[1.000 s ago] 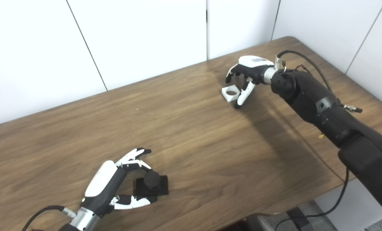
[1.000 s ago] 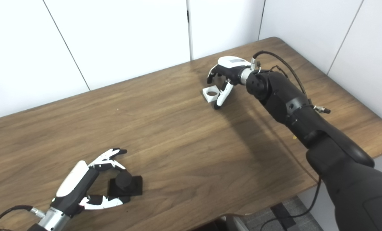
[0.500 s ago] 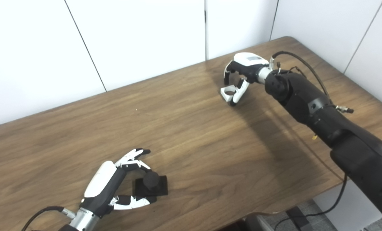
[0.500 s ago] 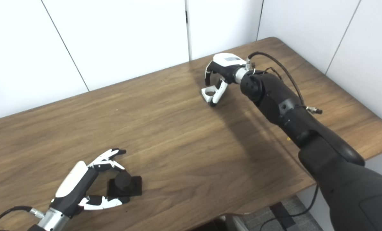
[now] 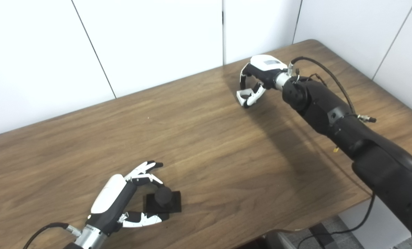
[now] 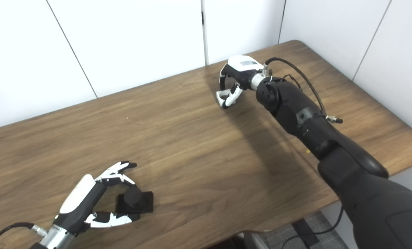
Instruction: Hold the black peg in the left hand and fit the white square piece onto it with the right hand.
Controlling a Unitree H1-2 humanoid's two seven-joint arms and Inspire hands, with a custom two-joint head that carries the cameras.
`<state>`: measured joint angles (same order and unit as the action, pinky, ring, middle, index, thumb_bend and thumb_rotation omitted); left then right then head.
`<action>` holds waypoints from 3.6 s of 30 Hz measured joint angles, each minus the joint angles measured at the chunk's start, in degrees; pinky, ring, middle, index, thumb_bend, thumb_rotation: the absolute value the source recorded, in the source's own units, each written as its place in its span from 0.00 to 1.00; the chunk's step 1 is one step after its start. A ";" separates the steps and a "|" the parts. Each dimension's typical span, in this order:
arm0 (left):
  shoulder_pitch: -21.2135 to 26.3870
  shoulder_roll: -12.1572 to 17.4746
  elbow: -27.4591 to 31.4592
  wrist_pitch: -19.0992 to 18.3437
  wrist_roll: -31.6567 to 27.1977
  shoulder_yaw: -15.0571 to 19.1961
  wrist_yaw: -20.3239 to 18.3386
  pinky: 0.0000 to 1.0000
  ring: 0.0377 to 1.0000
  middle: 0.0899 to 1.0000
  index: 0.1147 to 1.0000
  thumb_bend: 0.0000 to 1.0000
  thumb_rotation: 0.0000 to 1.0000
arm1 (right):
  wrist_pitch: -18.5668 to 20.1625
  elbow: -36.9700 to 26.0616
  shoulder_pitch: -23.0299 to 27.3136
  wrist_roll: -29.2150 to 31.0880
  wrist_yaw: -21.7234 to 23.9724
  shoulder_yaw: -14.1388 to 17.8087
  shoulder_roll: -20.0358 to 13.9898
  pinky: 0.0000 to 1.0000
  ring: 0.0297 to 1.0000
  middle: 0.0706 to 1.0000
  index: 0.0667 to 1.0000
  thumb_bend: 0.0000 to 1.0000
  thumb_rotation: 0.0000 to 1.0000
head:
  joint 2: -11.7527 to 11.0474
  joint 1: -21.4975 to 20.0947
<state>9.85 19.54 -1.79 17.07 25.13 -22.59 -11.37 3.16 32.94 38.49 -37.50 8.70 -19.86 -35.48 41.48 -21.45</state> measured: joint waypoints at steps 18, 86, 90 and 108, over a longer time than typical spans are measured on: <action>-0.34 -0.02 0.23 -0.09 0.00 0.06 -0.13 0.88 0.94 0.89 0.43 0.52 0.07 | 5.24 -1.54 1.75 -0.48 5.98 -2.24 -0.46 0.74 0.86 0.84 0.46 0.52 0.16 | 0.44 -0.17; -0.76 -0.03 1.20 -0.47 0.72 0.35 -0.46 0.86 0.94 0.88 0.43 0.52 0.06 | 11.58 -4.04 2.22 0.39 13.79 -3.46 -1.69 0.81 0.89 0.83 0.59 0.76 0.19 | 1.76 0.26; -0.77 -0.03 1.21 -0.49 0.75 0.38 -0.46 0.87 0.95 0.88 0.43 0.52 0.06 | 11.06 -4.04 2.06 0.00 12.43 -3.66 -1.69 0.77 0.85 0.81 0.46 0.53 0.15 | 2.02 0.44; -1.21 -0.04 1.79 -1.25 0.76 0.31 -0.48 0.87 0.95 0.89 0.43 0.52 0.06 | 9.74 -4.10 1.24 -0.34 8.73 -3.76 -1.60 0.77 0.84 0.78 0.45 0.51 0.14 | 2.72 0.44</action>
<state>8.64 19.50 0.00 15.82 25.89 -22.28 -11.85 12.90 28.84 39.74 -37.84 17.42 -23.62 -37.08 44.21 -21.01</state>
